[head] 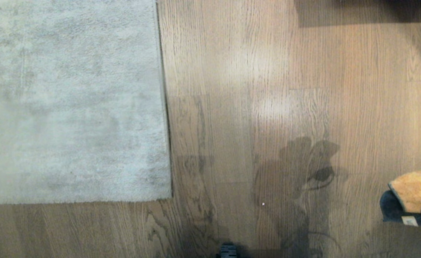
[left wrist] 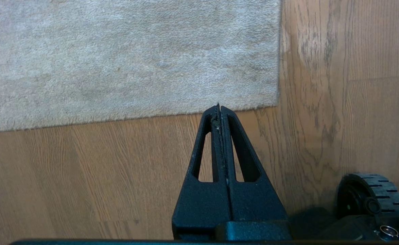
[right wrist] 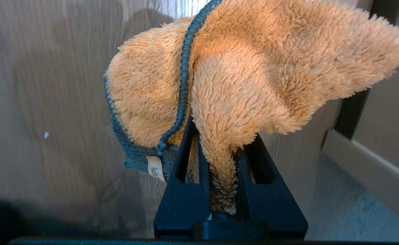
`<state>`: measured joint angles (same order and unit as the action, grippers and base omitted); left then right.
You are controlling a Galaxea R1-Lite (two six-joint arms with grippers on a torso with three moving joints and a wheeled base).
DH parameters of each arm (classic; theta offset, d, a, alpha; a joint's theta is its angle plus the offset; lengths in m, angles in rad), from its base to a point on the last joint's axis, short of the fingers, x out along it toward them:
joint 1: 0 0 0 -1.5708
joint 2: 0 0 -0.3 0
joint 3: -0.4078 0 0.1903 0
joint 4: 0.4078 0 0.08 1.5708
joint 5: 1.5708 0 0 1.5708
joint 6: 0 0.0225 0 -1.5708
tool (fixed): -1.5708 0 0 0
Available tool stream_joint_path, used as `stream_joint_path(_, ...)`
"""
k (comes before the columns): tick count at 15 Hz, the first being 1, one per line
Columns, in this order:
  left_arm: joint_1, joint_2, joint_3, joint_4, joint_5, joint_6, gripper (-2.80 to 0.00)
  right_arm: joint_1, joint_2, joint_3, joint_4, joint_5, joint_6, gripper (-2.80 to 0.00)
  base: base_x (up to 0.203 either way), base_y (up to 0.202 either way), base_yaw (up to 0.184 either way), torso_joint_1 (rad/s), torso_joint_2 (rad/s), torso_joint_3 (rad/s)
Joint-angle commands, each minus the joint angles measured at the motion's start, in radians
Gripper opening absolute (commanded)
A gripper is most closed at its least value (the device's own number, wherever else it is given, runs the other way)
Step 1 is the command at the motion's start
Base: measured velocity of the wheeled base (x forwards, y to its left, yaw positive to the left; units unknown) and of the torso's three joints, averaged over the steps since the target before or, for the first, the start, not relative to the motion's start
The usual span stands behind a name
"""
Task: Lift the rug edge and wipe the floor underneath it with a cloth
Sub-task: Lift up the carpet
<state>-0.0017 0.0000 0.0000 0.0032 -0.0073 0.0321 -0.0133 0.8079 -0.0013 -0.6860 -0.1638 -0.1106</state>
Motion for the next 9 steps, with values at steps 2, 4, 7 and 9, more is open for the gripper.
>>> stream_joint_path(2,0.000,0.000,0.000,0.000,0.000,0.000,-2.80,0.038,-0.175,0.001,0.149,0.000,-0.002,-2.80,0.000,0.000,0.000,0.000,0.00,0.000)
stream_joint_path(4,0.000,0.000,0.000,0.000,0.000,0.000,-2.80,0.069,-0.242,0.001,0.231,0.000,-0.004,-2.80,0.000,0.000,0.000,0.000,0.00,0.000)
stream_joint_path(7,0.000,0.000,0.000,0.000,0.000,0.000,-2.80,0.087,-0.329,0.001,0.319,0.000,-0.003,-2.80,0.000,0.000,0.000,0.000,0.00,0.000)
stream_joint_path(9,0.000,0.000,0.000,0.000,0.000,0.000,-2.80,0.091,-0.382,0.001,0.386,0.000,-0.006,-2.80,0.000,0.000,0.000,0.000,0.00,0.000)
